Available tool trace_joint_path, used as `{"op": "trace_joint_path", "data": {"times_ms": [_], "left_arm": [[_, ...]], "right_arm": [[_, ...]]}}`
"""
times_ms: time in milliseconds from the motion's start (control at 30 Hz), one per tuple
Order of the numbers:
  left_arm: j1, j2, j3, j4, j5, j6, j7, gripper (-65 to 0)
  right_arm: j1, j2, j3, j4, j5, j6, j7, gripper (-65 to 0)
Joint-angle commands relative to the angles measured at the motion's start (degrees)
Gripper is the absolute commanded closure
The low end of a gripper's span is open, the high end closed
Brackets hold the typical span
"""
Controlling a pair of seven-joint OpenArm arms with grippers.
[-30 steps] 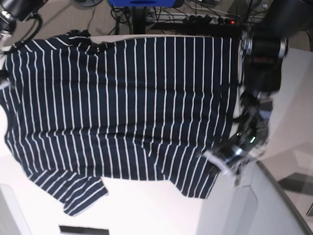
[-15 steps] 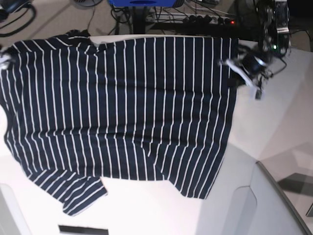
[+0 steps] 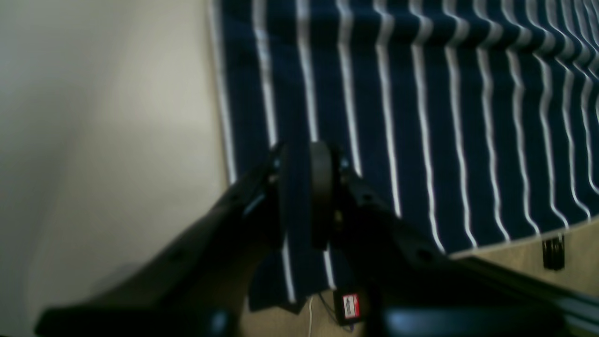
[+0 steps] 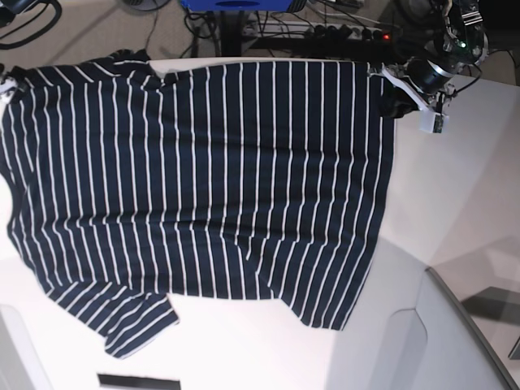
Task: Layout the t-shirt on the table in an organized manner, then fold the t-shirt properly
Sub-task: 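Move the left gripper to the shirt's shoulder corner and grasp it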
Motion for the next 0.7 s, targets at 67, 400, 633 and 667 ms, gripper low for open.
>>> {"op": "trace_joint_path", "data": {"times_ms": [67,400,633,667], "left_arm": [[0.6,-0.6,-0.4,0.5,-0.7,-0.6,-1.1,-17.4],[-0.3,0.6,0.1,0.5,-0.8,-0.7,-0.9,-23.7],[1.0,2.6,1.0,2.2,-0.8,-0.8,-0.9,-23.2],[1.0,2.6,1.8,2.7,-0.8,-0.8,-0.9,-22.1]], "right_arm": [[0.6,1.1,-0.1,-2.4,0.7,0.3,1.0,-44.0],[0.6,1.1,-0.3,-2.2,0.6,0.3,3.2,-44.0],[0.6,1.1,-0.3,-1.5,0.7,0.3,3.5,-44.0],[0.6,1.1,-0.4,-0.9,0.7,0.3,3.5,-44.0]]}}
